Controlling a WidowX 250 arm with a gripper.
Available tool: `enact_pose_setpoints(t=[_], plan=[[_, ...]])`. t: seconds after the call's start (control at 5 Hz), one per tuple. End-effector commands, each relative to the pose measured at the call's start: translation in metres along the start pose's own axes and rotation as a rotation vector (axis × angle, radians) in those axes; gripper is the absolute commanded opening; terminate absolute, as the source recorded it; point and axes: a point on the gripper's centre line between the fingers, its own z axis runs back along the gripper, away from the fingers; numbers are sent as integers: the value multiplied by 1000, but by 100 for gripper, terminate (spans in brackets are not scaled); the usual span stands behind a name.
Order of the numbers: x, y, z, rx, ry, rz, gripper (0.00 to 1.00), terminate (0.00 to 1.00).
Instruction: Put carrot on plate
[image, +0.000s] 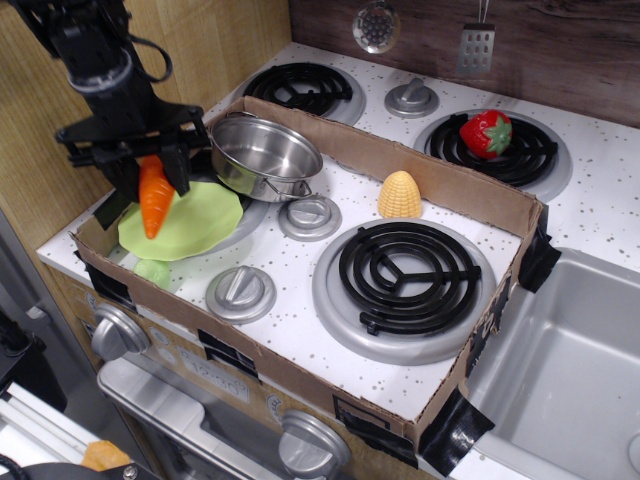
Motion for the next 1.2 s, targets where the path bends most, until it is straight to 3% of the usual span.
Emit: enact_pose_setpoints(t=[0.0, 0.2, 0.4, 0.6, 1.0], plan=[[21, -13, -14, -47, -24, -52, 0, 0], [23, -14, -16, -55, -37, -54, 0, 0], [23, -12, -7, -67, -50, -67, 100, 0], [27, -15, 9, -19, -54, -126, 100, 0], [37, -56, 90, 193, -20, -204, 100, 0]])
